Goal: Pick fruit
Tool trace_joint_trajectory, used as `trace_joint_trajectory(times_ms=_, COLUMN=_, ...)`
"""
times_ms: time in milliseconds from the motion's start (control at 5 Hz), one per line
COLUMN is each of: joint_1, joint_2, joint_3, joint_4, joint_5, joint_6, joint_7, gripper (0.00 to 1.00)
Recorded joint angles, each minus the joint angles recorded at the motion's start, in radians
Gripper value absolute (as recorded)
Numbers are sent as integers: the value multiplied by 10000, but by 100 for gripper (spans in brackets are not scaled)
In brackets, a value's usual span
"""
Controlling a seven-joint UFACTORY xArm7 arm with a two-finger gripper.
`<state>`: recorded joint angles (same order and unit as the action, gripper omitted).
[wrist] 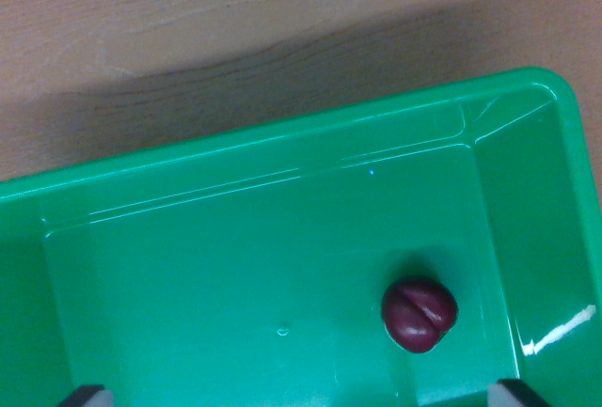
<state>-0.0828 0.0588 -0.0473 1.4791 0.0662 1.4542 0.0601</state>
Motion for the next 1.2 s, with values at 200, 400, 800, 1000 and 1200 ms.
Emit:
trace_joint_trajectory(times_ms=200, joint_1=-18, joint_2=111, joint_3=-15, joint_4=-276, joint_5=-68, joint_6=-362, joint_7=0, gripper=0)
trace_joint_trajectory(times_ms=400, joint_1=-18, joint_2=111, joint_3=-15, joint_4=-276, joint_5=-68, joint_6=-362, joint_7=0, gripper=0)
trace_joint_trajectory(times_ms=800, joint_1=-38, joint_2=231, joint_3=-30, joint_4=-577, joint_5=-142, joint_6=-756, joint_7=-1, gripper=0)
trace_joint_trajectory(times_ms=1000, joint_1=-59, joint_2=360, joint_3=-47, joint_4=-898, joint_5=-220, joint_6=-1176, joint_7=-1, gripper=0)
trace_joint_trajectory(times_ms=1200, joint_1=-59, joint_2=360, joint_3=-47, joint_4=-898, joint_5=-220, joint_6=-1176, joint_7=-1, gripper=0)
